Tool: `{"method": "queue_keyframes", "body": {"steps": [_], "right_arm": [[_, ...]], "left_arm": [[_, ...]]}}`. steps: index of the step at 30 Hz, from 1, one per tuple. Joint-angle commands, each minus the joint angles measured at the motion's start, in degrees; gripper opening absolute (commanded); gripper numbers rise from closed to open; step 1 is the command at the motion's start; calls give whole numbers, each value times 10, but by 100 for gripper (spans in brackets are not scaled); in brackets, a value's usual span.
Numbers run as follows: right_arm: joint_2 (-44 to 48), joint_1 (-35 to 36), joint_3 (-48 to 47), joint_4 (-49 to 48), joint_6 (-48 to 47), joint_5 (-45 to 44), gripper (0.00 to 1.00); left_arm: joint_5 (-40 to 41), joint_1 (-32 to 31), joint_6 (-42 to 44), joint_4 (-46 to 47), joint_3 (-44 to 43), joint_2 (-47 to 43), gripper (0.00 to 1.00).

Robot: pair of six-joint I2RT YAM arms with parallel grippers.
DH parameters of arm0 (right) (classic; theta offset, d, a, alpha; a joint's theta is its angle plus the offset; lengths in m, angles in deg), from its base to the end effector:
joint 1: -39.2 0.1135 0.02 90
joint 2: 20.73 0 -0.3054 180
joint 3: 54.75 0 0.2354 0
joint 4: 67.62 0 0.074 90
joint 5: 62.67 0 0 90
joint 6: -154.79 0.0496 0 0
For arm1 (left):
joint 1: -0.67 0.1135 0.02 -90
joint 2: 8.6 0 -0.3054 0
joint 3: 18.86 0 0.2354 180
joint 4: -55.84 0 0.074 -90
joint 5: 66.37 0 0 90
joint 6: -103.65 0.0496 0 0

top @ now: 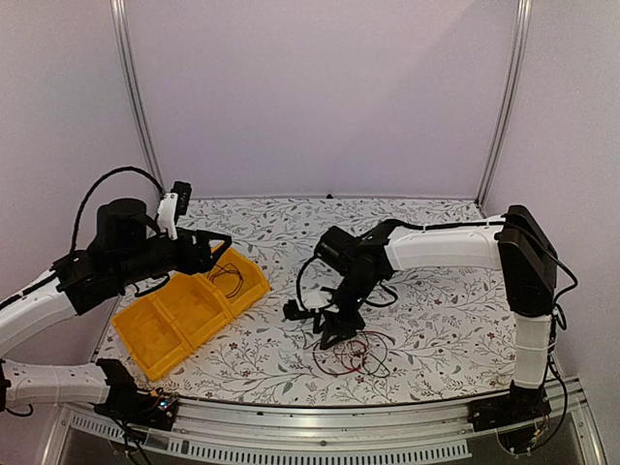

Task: Untangle the cables

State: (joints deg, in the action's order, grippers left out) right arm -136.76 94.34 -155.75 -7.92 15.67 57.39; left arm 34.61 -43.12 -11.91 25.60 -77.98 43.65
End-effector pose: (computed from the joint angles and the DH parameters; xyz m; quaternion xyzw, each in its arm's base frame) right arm 0.2152 0.3524 0.2141 -0.7768 0.5604 0.2634 0.1146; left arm 0.1360 -0.1173 0.3345 0.0799 0.8297 -0.2453 0.4951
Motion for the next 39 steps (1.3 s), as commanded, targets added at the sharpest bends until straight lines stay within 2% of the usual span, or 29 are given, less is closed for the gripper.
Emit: {"method": "queue_keyframes", "body": {"steps": [1,4,7,18,26,33,36,39], "right_arm": [[-13,5,-19,-2,4,-14,44],[-13,5,-37,-11,24,-12,34],[-17,5,-59,-4,30,-13,31],[-26,6,-50,44,-3,31,50],[-40,14,-54,44,-6,3,53],[-56,14,-71,30,16,-26,41],[-58,14,-83,32,22,-28,23],[-41,13,-81,27,25,-23,18]], "left_arm": [[-285,62,28,34,3,-22,70],[-268,63,23,2,-18,0,68],[-257,63,17,38,7,-9,69],[-213,62,17,69,43,-44,76],[-203,62,7,86,65,-36,78],[-199,62,0,98,86,-36,77],[-190,61,-5,104,93,-31,76],[-208,57,1,127,104,-20,75]]}}
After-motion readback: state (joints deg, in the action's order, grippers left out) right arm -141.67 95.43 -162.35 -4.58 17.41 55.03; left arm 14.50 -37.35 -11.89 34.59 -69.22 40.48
